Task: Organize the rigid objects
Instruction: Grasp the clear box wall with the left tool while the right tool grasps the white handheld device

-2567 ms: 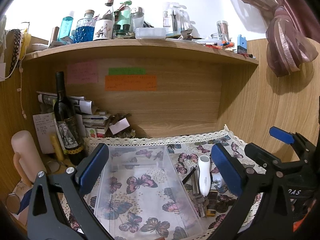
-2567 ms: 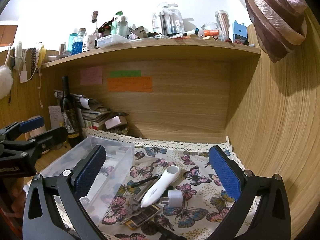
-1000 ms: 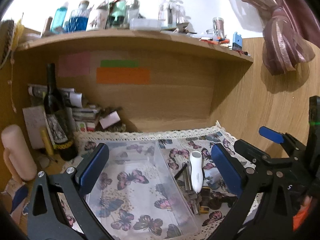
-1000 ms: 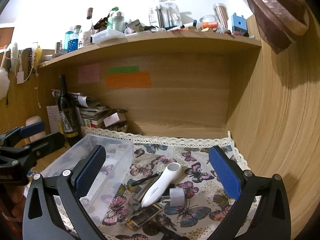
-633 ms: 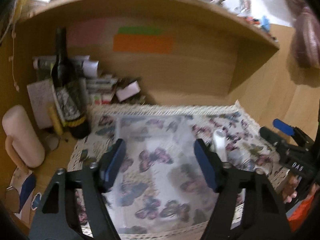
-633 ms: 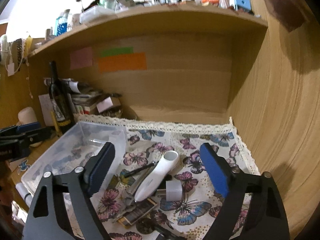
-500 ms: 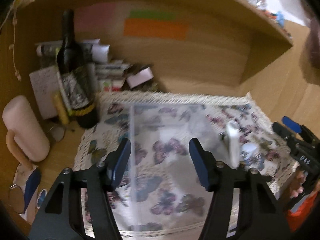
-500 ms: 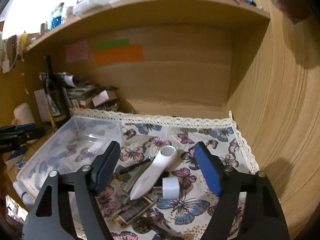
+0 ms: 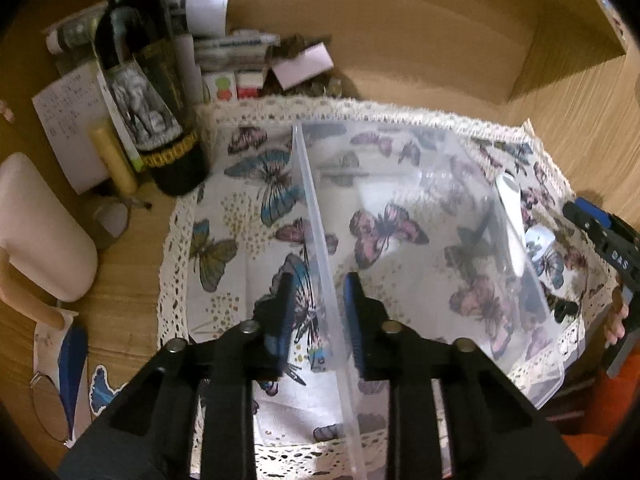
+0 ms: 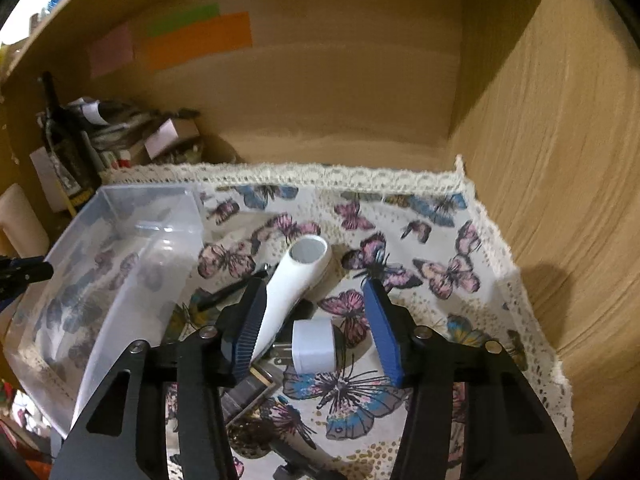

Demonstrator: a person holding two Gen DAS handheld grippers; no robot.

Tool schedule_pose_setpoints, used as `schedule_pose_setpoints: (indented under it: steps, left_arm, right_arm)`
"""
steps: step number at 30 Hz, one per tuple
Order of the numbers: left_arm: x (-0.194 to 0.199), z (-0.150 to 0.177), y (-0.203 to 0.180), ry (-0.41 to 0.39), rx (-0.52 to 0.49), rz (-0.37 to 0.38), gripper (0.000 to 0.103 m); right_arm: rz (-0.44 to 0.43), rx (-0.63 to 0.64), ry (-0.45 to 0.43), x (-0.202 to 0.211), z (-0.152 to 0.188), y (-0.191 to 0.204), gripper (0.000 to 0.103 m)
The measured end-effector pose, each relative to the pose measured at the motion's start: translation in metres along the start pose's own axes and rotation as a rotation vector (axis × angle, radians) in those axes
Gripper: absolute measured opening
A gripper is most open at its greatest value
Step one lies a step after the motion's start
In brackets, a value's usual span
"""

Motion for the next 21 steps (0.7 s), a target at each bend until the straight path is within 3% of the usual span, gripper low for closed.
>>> schedule_pose_setpoints:
  steps: [6, 13, 21]
  left_arm:
    - [-0.005, 0.003, -0.002, 0.038, 0.008, 0.051, 0.015]
    - [-0.007, 0.004, -0.006, 0.055, -0.001, 0.054, 0.010]
    - [-0.008, 0.004, -0.006, 0.058, -0.004, 0.056, 0.010]
  right_arm:
    - [-0.037, 0.000, 0.101, -0.029, 0.009, 0.011, 0.044]
    - [-0.048, -0.009, 0.237, -0.068, 0.024, 0.015, 0.038]
    - [-0.072, -0.037, 0.301, -0.089, 0.028, 0.020, 0.038]
Point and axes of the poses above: each gripper's, at about its wrist camera, not at the fingertips, and x roughly against the way its jaws point, y to its left, z to its underside, the point moved 9 cm from there along -x, roughly the way its jaws point, and after that the axes turned 14 degrees about -y, right-handed, at the moved point
